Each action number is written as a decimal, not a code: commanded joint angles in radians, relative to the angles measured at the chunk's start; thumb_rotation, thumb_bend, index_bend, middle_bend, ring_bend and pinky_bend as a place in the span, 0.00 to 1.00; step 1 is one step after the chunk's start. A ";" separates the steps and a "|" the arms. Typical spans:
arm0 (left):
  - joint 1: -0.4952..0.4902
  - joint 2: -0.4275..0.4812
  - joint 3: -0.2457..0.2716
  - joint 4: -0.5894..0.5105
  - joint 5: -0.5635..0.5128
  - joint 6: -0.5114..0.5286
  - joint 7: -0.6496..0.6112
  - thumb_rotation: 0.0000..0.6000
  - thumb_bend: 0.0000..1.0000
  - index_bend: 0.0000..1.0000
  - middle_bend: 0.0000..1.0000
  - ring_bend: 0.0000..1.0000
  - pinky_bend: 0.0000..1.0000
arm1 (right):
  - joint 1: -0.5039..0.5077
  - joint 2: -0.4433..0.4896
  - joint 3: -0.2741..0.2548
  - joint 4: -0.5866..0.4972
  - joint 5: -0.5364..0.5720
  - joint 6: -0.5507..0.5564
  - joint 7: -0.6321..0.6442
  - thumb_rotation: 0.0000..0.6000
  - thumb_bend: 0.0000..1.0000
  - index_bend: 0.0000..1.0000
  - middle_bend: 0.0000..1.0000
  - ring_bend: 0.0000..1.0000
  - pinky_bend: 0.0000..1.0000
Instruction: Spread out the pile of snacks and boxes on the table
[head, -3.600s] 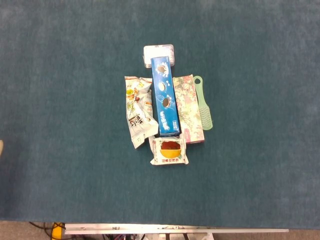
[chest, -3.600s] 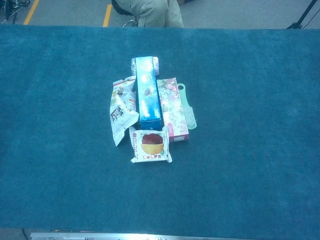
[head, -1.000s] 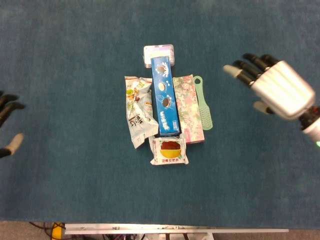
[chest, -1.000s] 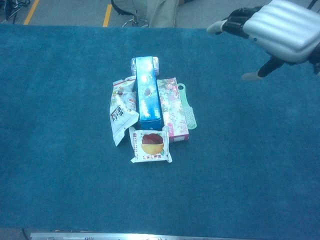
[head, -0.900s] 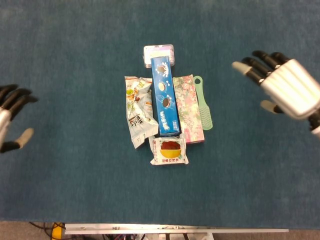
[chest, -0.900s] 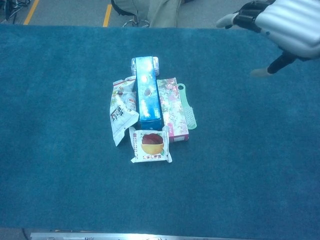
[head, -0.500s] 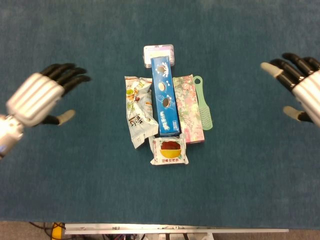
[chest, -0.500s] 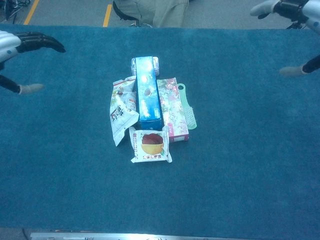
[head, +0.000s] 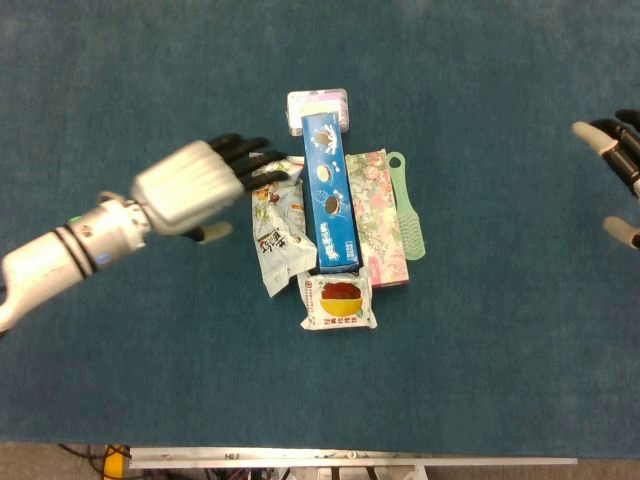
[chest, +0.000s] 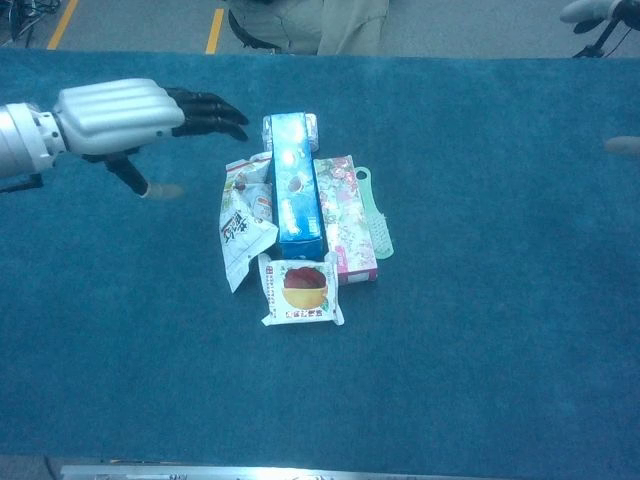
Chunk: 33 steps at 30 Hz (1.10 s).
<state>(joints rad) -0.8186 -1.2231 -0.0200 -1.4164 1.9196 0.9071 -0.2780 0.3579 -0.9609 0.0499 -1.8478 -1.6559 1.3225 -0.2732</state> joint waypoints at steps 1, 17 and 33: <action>-0.033 -0.023 0.007 0.002 0.010 -0.015 0.015 1.00 0.29 0.10 0.06 0.04 0.15 | -0.001 -0.004 0.001 0.007 0.006 -0.005 0.006 1.00 0.00 0.15 0.24 0.18 0.36; -0.190 -0.141 0.001 0.028 -0.047 -0.123 0.083 1.00 0.29 0.10 0.06 0.03 0.15 | -0.023 -0.006 0.002 0.078 0.029 0.002 0.082 1.00 0.00 0.15 0.24 0.18 0.36; -0.279 -0.213 0.053 0.098 -0.074 -0.162 0.083 1.00 0.29 0.10 0.05 0.03 0.15 | -0.035 -0.004 0.001 0.122 0.054 -0.010 0.137 1.00 0.00 0.15 0.24 0.18 0.36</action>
<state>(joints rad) -1.0967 -1.4355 0.0323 -1.3189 1.8468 0.7439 -0.1951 0.3233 -0.9651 0.0512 -1.7263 -1.6024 1.3124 -0.1367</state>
